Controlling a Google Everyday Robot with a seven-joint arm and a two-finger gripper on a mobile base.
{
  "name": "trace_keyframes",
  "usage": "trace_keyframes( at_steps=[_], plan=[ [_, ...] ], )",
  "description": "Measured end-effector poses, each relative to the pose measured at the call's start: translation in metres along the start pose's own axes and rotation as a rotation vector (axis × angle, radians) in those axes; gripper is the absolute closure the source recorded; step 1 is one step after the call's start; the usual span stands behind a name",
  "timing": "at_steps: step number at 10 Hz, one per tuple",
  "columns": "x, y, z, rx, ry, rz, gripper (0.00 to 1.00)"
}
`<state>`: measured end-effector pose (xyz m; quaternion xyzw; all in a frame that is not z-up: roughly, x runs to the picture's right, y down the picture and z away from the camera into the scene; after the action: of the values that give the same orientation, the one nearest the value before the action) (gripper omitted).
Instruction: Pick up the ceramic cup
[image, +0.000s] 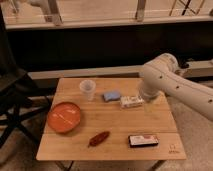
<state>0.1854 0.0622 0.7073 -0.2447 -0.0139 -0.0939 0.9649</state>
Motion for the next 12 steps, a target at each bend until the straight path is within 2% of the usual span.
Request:
trace_keyframes(
  at_steps=[3, 7, 12],
  plan=[
    [-0.003, -0.007, 0.001, 0.013, -0.005, -0.048, 0.20],
    [-0.028, -0.024, 0.003, 0.035, -0.026, -0.083, 0.20],
    [-0.045, -0.040, 0.005, 0.060, -0.050, -0.140, 0.20]
  ],
)
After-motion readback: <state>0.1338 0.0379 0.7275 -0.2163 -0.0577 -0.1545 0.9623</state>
